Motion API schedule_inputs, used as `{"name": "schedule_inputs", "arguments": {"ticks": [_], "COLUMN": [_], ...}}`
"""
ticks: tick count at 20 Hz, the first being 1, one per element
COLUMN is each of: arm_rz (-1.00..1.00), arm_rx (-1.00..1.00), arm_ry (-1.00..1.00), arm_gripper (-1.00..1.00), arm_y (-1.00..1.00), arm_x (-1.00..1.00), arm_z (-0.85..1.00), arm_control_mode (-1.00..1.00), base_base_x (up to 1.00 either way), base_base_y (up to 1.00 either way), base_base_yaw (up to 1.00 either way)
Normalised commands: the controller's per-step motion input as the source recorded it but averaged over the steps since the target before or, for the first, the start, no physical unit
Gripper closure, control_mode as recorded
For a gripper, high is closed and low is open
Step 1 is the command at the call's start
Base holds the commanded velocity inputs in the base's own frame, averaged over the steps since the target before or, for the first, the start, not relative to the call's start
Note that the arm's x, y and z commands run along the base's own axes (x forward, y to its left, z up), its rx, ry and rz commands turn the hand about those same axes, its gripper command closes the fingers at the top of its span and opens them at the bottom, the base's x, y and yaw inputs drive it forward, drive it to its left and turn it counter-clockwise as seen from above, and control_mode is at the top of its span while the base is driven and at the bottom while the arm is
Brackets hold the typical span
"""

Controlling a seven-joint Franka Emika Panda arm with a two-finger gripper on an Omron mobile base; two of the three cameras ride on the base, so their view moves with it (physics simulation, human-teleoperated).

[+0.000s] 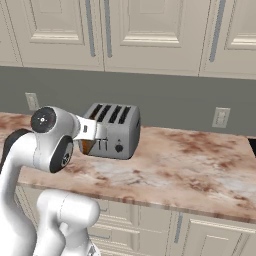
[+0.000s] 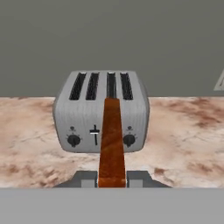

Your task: Start the toaster. Once the lever pops up, take the bread to the plate on the dining counter.

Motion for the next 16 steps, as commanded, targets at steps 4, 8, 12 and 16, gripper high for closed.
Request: {"name": "schedule_inputs", "arguments": {"ticks": [4,8,12,16], "arm_rz": [0.0,0.0,0.0,0.0], "arm_rx": [0.0,0.0,0.0,0.0], "arm_ry": [0.0,0.0,0.0,0.0], "arm_gripper": [1.0,1.0,1.0,1.0], "arm_y": [0.11,0.01,0.0,0.0], "arm_x": [-0.14,-0.09,-0.09,0.0], "arm_z": [-0.01,0.0,0.0,0.0], "arm_control_mode": [-1.0,-1.0,-1.0,1.0], "base_base_x": [0.0,0.0,0.0,-0.45], "base_base_y": [0.0,0.0,0.0,-0.12], "base_base_yaw": [0.0,0.0,0.0,0.0]}}
